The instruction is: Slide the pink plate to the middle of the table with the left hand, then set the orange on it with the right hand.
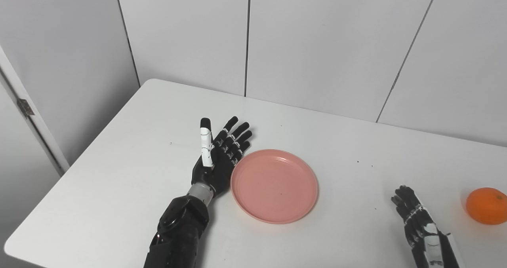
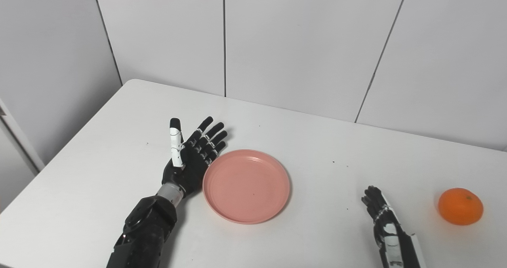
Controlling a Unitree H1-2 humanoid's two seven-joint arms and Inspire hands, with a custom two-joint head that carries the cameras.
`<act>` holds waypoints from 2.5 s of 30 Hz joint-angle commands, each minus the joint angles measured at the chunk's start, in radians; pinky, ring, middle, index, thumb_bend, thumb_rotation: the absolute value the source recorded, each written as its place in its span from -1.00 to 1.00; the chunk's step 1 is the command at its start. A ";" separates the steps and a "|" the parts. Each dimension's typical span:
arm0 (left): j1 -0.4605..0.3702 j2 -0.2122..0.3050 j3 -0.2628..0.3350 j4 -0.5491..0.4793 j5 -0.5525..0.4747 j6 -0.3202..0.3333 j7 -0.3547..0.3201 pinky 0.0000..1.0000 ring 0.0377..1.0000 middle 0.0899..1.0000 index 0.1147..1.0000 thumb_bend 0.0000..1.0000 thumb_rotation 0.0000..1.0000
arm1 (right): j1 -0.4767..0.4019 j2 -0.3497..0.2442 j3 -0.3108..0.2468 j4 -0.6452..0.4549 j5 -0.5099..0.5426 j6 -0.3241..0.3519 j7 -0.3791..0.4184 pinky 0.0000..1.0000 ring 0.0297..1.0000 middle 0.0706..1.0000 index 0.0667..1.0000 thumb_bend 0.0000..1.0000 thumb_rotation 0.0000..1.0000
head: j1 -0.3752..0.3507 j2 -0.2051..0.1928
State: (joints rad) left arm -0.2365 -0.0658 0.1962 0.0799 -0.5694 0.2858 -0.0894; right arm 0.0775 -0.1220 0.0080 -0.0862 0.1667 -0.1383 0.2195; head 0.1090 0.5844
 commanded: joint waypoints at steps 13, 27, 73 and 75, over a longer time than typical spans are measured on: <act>0.047 -0.072 -0.009 0.049 0.008 0.070 0.068 1.00 0.82 0.78 0.86 0.74 0.86 | 0.057 0.060 0.040 -0.001 -0.031 0.072 -0.038 0.95 0.81 0.80 0.75 0.81 0.97 | -0.090 0.038; 0.051 -0.071 0.012 0.030 -0.048 0.112 0.073 1.00 0.83 0.79 0.88 0.68 0.86 | 0.054 0.127 0.087 -0.031 -0.112 0.116 -0.094 0.92 0.77 0.79 0.75 0.89 0.94 | -0.253 0.055; 0.010 -0.014 0.019 0.071 -0.129 0.167 0.054 1.00 0.93 0.86 0.97 0.72 0.84 | 0.009 0.225 0.131 0.016 -0.229 0.065 -0.214 0.82 0.77 0.80 0.74 0.68 0.93 | -0.540 0.049; 0.006 -0.010 0.020 0.080 -0.128 0.167 0.053 1.00 0.94 0.85 0.97 0.71 0.84 | 0.006 0.224 0.122 0.002 -0.272 0.049 -0.244 0.80 0.77 0.78 0.72 0.63 0.93 | -0.547 0.044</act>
State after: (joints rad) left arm -0.2590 -0.0845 0.2162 0.1000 -0.7236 0.3840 -0.0767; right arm 0.0695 0.0994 0.1392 -0.1016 -0.0788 -0.0462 0.0084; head -0.4326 0.6335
